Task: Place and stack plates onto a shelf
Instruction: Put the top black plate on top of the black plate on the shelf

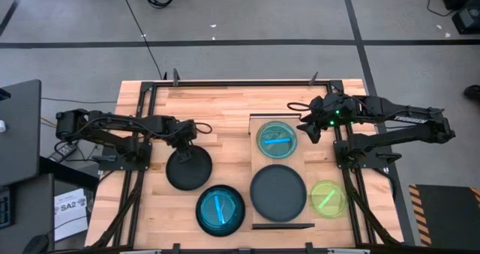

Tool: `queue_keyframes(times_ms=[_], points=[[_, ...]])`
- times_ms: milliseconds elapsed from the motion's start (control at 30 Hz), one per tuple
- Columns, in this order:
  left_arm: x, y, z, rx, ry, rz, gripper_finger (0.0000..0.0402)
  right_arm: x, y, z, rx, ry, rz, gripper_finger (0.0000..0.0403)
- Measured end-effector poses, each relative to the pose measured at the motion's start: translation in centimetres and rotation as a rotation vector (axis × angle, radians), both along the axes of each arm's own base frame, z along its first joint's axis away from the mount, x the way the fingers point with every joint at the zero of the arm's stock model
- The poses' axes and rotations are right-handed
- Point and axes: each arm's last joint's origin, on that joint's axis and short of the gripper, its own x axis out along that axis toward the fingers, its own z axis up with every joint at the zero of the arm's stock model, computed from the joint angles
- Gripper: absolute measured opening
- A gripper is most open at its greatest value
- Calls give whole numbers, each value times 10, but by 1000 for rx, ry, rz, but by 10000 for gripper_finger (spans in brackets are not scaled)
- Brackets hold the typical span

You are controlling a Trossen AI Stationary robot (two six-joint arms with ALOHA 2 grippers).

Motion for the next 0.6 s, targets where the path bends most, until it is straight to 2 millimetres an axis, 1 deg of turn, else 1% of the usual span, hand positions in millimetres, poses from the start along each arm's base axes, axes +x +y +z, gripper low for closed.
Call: queue_keyframes(times_ms=[167, 267, 600], points=[[0, 0, 0, -2, 0, 2, 40, 0, 0, 0, 0, 0, 0, 195], [0, 0, 0, -5, -4, 4, 21, 0, 0, 0, 0, 0, 0, 195], [0, 0, 1, -1, -5, 2, 17, 0, 0, 0, -1, 0, 0, 195]])
